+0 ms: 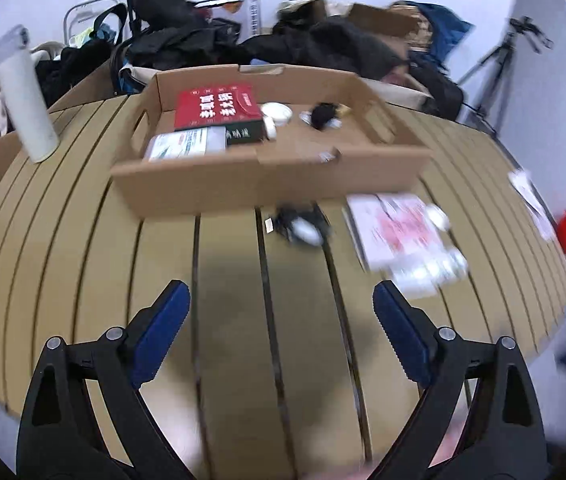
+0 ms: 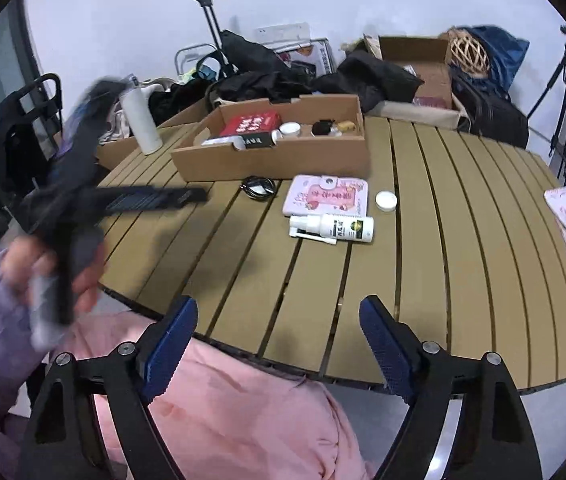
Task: Organize objects
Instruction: 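Withdraw both grippers from the tray back over the table, then grasp the black cable with the left gripper while the right grasps a white round case, then drop the cable with the left gripper while the right drops the white case into the tray, then withdraw both grippers from the tray back over the table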
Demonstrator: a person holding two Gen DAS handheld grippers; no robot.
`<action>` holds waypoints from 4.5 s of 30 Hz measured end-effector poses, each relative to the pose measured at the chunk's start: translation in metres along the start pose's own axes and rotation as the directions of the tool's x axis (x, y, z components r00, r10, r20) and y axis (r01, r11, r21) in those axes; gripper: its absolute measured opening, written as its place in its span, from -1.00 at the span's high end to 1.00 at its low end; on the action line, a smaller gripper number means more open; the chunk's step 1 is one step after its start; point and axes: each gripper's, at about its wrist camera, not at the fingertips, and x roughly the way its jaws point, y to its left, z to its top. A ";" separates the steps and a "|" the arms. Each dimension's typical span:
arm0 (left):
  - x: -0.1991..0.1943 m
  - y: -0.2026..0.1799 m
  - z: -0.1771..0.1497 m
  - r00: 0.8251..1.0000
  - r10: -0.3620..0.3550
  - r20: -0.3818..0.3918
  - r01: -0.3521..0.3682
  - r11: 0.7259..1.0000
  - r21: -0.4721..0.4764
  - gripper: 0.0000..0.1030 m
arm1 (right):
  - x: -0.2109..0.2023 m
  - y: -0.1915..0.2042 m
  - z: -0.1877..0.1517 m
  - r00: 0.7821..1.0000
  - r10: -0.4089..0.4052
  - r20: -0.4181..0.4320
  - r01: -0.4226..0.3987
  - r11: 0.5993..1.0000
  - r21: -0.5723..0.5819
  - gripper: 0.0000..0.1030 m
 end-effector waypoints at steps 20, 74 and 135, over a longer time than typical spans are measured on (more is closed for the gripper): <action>0.001 0.013 0.014 0.978 -0.208 -0.020 0.205 0.974 -0.097 0.67 | 0.059 -0.019 0.011 0.996 0.058 -0.062 -0.056 0.998 0.023 -0.68; -0.107 0.003 0.016 0.964 -0.259 0.054 0.259 0.966 -0.002 0.71 | 0.017 0.023 0.075 0.994 0.045 0.102 -0.041 0.998 -0.046 0.38; -0.073 -0.031 -0.074 0.996 -0.007 -0.089 0.013 0.997 0.071 -0.84 | 0.020 -0.042 -0.012 0.993 -0.101 -0.063 0.108 0.986 0.129 -0.59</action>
